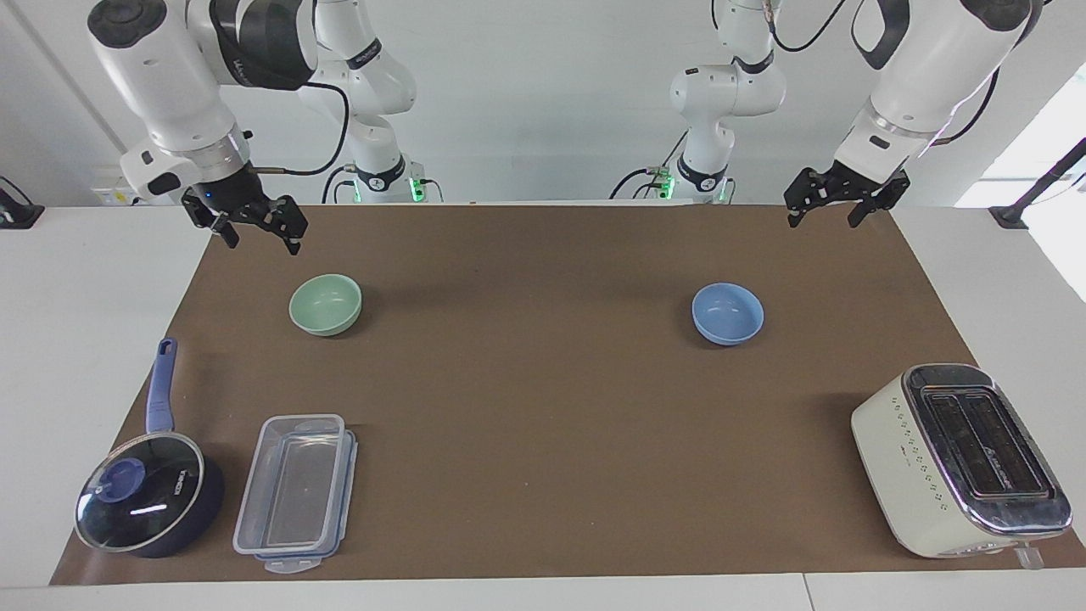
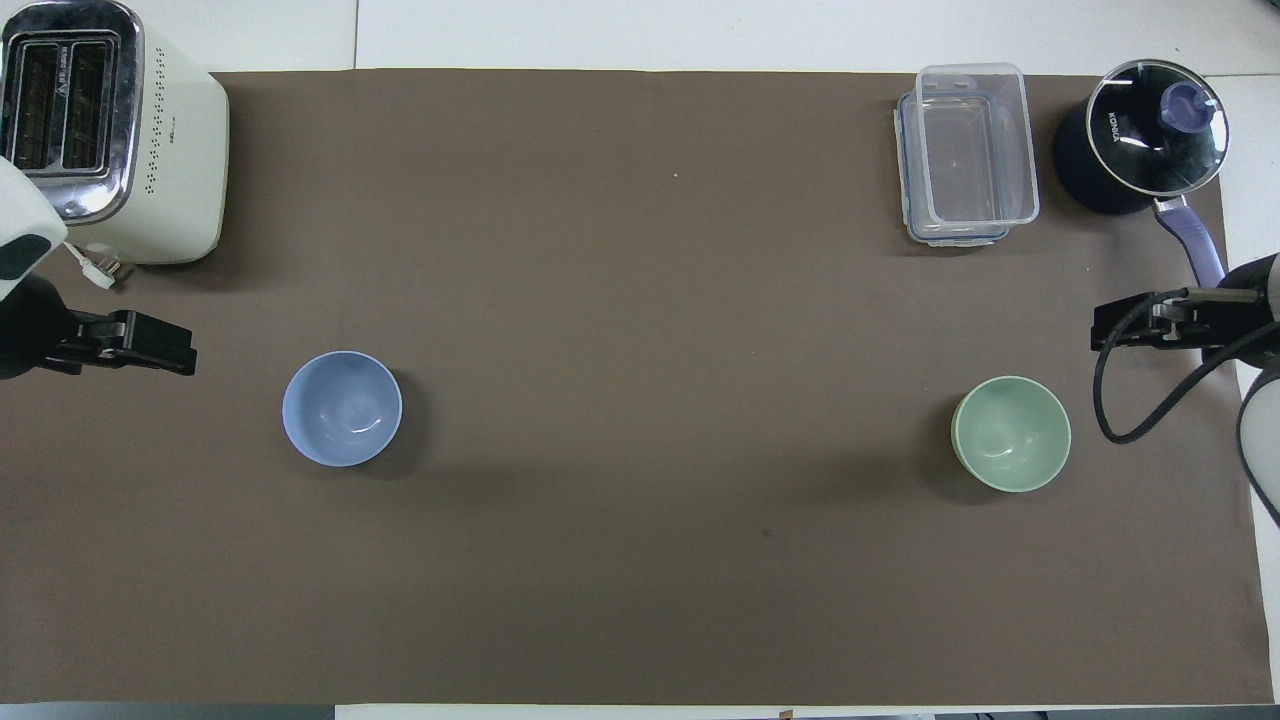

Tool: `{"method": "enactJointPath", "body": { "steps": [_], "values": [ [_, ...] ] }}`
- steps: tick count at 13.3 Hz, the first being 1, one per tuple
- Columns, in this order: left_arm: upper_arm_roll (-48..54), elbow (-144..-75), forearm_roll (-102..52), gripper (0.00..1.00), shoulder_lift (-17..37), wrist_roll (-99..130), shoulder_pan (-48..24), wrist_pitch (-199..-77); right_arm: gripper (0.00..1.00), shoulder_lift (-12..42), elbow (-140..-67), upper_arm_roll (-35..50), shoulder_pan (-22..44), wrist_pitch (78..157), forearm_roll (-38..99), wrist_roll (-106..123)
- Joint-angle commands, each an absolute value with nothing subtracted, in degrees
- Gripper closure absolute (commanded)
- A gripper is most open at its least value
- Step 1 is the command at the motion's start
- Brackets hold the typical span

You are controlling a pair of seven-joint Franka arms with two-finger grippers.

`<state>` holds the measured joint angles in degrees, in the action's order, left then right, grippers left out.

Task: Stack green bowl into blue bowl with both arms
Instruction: 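Grasp the blue bowl with the left gripper while the right gripper grasps the green bowl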

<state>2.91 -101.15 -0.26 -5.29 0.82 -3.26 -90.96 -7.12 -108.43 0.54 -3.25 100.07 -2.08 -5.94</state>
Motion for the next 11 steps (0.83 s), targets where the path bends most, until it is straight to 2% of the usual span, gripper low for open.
{"method": "enactJointPath", "body": {
  "steps": [1,3,6,11],
  "values": [
    [2.6,-115.4,-0.3,0.0,-9.4,0.4,-3.3,-101.7,0.0,-14.6,-122.7,0.4,-5.3,110.3,-1.8,-3.9],
    [2.6,-123.4,-0.3,0.0,-9.0,-0.3,-3.6,-109.7,0.0,-16.5,-127.8,0.3,-6.7,114.6,-1.8,-2.3],
    [2.6,-133.6,-0.3,0.0,-6.2,-1.2,-3.9,-124.1,0.0,-15.0,-129.5,0.3,-7.9,116.9,-1.8,-0.9],
    [2.6,-134.8,-0.3,0.02,-2.3,-0.8,-3.8,-130.4,0.0,-10.6,-138.9,0.3,-10.6,132.1,-1.8,3.4]
  ]
}}
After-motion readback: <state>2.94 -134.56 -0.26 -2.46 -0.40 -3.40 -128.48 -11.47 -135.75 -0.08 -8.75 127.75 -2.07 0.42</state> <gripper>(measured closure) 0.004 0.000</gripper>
